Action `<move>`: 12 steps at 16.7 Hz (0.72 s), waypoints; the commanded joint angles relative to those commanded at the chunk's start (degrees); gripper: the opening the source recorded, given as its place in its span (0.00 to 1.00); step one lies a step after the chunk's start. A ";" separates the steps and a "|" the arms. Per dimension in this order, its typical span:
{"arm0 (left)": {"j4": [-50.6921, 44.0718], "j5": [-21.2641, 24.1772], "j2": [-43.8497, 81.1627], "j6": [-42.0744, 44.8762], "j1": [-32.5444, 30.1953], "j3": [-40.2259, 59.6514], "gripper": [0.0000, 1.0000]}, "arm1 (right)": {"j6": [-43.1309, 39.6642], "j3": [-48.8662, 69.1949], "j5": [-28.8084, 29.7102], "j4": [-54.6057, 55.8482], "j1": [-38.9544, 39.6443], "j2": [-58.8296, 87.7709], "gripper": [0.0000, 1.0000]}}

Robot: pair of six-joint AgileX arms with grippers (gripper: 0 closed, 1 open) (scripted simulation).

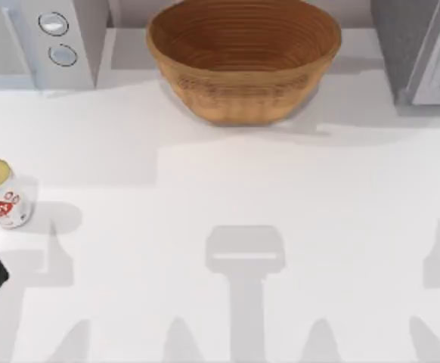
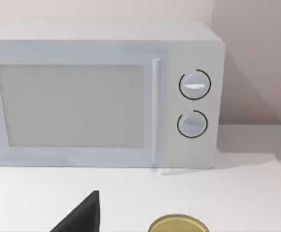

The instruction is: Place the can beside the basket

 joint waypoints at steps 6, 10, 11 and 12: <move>-4.86 0.12 6.06 3.41 -0.10 5.97 1.00 | 0.00 0.00 0.00 0.00 0.00 0.00 1.00; -15.87 0.04 21.80 10.94 0.03 20.88 1.00 | 0.00 0.00 0.00 0.00 0.00 0.00 1.00; -19.31 0.01 27.21 13.23 0.07 25.54 1.00 | 0.00 0.00 0.00 0.00 0.00 0.00 1.00; -22.97 -0.02 33.18 15.64 0.10 30.36 1.00 | 0.00 0.00 0.00 0.00 0.00 0.00 1.00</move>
